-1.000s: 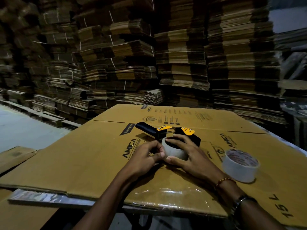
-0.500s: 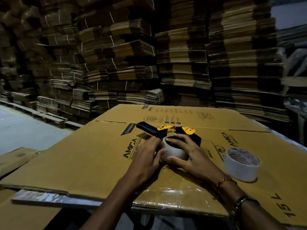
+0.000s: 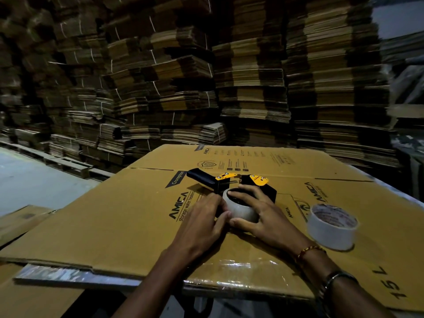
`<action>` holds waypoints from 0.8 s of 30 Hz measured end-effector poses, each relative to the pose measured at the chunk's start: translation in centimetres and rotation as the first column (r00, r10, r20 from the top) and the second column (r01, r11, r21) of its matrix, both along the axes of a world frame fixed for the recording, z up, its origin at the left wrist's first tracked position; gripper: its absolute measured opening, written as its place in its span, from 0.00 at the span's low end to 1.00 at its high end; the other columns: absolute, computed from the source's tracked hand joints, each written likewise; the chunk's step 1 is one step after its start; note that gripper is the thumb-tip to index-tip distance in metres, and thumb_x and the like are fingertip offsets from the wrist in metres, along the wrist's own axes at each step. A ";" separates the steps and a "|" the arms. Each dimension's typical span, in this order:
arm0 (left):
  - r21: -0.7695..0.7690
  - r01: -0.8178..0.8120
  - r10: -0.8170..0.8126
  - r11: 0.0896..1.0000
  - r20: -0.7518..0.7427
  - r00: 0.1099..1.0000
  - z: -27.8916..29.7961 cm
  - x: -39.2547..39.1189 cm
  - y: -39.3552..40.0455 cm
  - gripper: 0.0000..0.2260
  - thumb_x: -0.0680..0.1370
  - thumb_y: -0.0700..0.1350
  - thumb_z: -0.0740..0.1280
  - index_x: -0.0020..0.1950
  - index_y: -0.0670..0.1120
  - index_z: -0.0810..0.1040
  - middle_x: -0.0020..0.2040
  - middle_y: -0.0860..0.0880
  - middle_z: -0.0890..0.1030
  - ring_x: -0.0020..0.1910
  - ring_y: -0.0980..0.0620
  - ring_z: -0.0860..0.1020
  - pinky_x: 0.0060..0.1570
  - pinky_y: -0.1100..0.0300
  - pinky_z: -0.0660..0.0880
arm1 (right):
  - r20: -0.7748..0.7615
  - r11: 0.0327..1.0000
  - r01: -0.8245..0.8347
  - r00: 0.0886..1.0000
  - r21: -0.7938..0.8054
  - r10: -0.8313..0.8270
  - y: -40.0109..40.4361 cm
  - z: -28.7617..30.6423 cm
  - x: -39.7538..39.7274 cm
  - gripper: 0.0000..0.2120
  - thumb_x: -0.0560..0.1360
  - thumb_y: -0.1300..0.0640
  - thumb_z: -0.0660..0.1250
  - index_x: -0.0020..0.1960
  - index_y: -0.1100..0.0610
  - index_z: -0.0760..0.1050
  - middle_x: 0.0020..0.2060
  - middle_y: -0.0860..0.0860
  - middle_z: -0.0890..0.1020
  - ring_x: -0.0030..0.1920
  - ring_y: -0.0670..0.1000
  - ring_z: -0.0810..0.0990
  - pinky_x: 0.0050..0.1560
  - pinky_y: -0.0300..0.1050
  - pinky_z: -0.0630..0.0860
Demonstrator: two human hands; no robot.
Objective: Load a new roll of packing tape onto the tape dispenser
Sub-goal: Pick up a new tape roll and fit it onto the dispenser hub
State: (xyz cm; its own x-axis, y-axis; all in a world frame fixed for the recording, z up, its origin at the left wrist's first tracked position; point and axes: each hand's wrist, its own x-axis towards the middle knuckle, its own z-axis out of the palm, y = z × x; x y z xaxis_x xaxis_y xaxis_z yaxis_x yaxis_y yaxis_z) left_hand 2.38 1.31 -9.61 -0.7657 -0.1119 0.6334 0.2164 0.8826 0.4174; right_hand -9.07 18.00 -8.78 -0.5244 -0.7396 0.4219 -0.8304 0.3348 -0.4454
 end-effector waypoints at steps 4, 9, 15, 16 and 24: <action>-0.092 -0.038 0.036 0.995 -0.021 0.999 -0.2 -0.1 0.0 0.05 0.82 0.47 0.62 0.55 0.48 0.73 0.50 0.55 0.72 0.47 0.58 0.70 0.45 0.71 0.64 | -0.012 1.000 -0.001 1.000 0.015 0.002 0.0 0.0 -0.1 0.32 0.72 0.39 0.72 0.73 0.33 0.64 0.75 0.37 0.58 0.72 0.49 0.63 0.70 0.51 0.67; 0.031 0.063 -0.064 0.998 0.029 0.998 0.2 -0.4 -0.9 0.01 0.80 0.43 0.65 0.49 0.47 0.75 0.47 0.53 0.76 0.45 0.56 0.73 0.43 0.64 0.69 | 0.018 0.999 -0.031 0.999 0.029 0.031 0.1 0.4 -0.4 0.31 0.72 0.40 0.72 0.72 0.33 0.65 0.74 0.36 0.59 0.71 0.48 0.65 0.69 0.53 0.70; 0.233 0.181 -0.231 0.956 0.209 0.950 1.5 -0.3 -2.8 0.04 0.81 0.42 0.65 0.50 0.50 0.77 0.48 0.54 0.80 0.48 0.59 0.78 0.46 0.59 0.76 | 0.059 0.997 -0.063 0.996 0.051 0.060 0.3 1.1 -0.3 0.31 0.72 0.43 0.73 0.72 0.34 0.66 0.74 0.36 0.59 0.72 0.47 0.63 0.70 0.51 0.68; 0.263 0.205 -0.271 0.943 0.245 0.931 1.8 -0.5 -3.2 0.04 0.81 0.42 0.65 0.49 0.51 0.77 0.48 0.53 0.80 0.48 0.60 0.78 0.46 0.60 0.76 | 0.063 0.996 -0.070 0.996 0.057 0.066 0.4 1.1 -0.4 0.31 0.72 0.43 0.73 0.72 0.34 0.65 0.74 0.36 0.59 0.72 0.47 0.62 0.70 0.51 0.69; 0.518 0.276 -0.475 0.810 0.302 0.826 2.1 -1.2 -5.0 0.05 0.80 0.41 0.66 0.53 0.41 0.77 0.49 0.47 0.80 0.51 0.50 0.78 0.50 0.57 0.75 | 0.112 0.991 -0.104 0.989 0.079 0.095 0.4 1.3 -0.9 0.31 0.72 0.43 0.74 0.71 0.33 0.65 0.74 0.35 0.58 0.74 0.46 0.60 0.71 0.49 0.67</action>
